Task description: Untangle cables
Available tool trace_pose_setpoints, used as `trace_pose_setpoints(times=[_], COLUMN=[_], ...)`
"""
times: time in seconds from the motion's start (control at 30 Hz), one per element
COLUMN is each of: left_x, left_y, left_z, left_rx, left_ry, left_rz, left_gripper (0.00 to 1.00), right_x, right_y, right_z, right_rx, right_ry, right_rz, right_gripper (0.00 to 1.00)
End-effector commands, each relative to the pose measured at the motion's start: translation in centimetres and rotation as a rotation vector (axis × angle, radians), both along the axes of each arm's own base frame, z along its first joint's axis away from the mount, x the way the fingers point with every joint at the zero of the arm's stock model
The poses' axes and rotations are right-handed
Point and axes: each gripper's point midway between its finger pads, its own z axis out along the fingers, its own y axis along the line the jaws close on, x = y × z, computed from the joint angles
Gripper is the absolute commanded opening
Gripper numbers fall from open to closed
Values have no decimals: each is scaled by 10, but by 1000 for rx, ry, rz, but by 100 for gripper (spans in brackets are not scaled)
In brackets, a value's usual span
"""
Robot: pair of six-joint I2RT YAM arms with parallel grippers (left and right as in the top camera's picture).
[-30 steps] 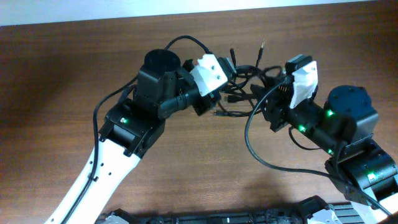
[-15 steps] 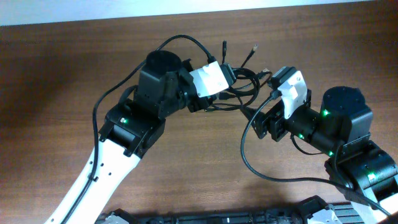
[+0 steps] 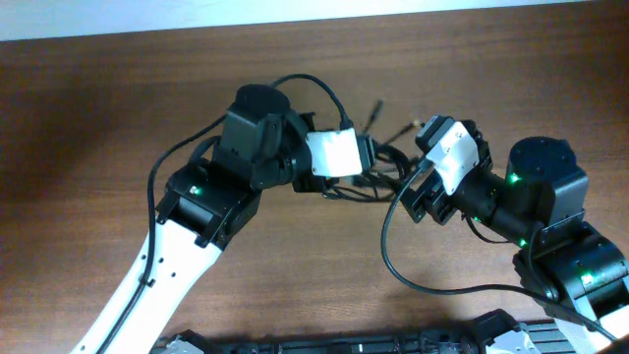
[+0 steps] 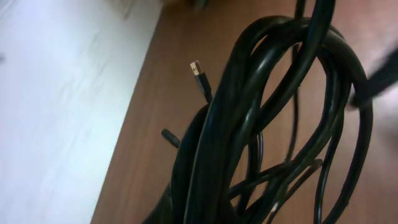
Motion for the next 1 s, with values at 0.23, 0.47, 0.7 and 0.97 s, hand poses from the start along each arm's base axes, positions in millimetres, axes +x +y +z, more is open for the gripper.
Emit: trace_pose_setpoints(times=[0.23, 0.47, 0.7, 0.97], left_x=[-37, -39, -24, -16], left_y=[-19, -20, -14, -8], left_z=[21, 23, 17, 39], left_rx=[-87, -97, -70, -192], left_ry=[-58, -56, -26, 87], left_rz=[-276, -290, -171, -26], left_gripper=[6, 3, 98, 99], right_x=[-16, -14, -6, 8], right_y=[20, 28, 19, 4], right_z=[11, 5, 4, 17], right_rx=[44, 55, 30, 61], right_ry=[-19, 14, 0, -35], right_rz=[157, 196, 129, -7], right_gripper=[75, 4, 4, 4])
